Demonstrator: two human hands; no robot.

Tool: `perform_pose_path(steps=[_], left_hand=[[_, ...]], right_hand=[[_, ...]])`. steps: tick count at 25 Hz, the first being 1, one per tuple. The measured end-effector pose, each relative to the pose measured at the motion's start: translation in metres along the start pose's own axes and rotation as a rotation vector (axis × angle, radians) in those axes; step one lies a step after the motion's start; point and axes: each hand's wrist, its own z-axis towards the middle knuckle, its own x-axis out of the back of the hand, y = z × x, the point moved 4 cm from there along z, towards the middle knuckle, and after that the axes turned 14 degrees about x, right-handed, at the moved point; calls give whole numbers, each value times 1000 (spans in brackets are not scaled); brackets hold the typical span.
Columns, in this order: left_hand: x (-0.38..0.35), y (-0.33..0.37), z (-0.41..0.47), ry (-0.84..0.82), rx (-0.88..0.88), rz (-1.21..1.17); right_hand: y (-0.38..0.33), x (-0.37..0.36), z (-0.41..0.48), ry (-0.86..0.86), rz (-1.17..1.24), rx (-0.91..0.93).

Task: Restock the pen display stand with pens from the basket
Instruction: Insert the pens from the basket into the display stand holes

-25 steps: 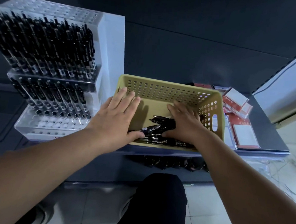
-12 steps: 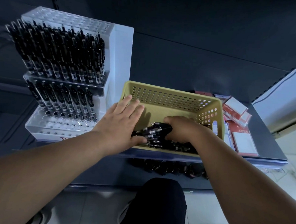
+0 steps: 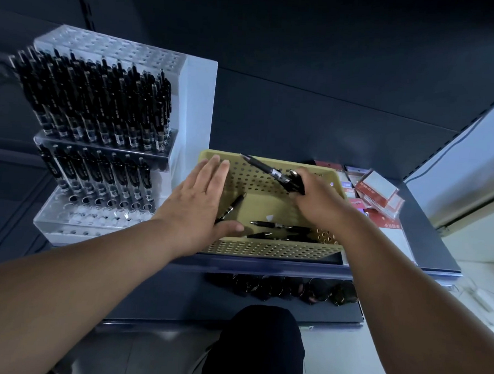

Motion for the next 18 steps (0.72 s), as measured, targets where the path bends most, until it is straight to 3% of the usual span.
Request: perform_pose_path(steps=[5,7,12,15,18], left_hand=[[5,-3,0,-73,36,-36],[7,-3,-5,-94,46,-43],[30,7,-16,-1,15,-217],[51,16,-26,12,9,-354],[64,20,-34,14,17,-454]], right_hand=[[-12,19,7,180,29,20],[-21,28,11,284,159,4],[-36,49,15,595,1020,-204],[-52,50,10,596,1383,-272],[-79,36,-1,508,1515,-281]])
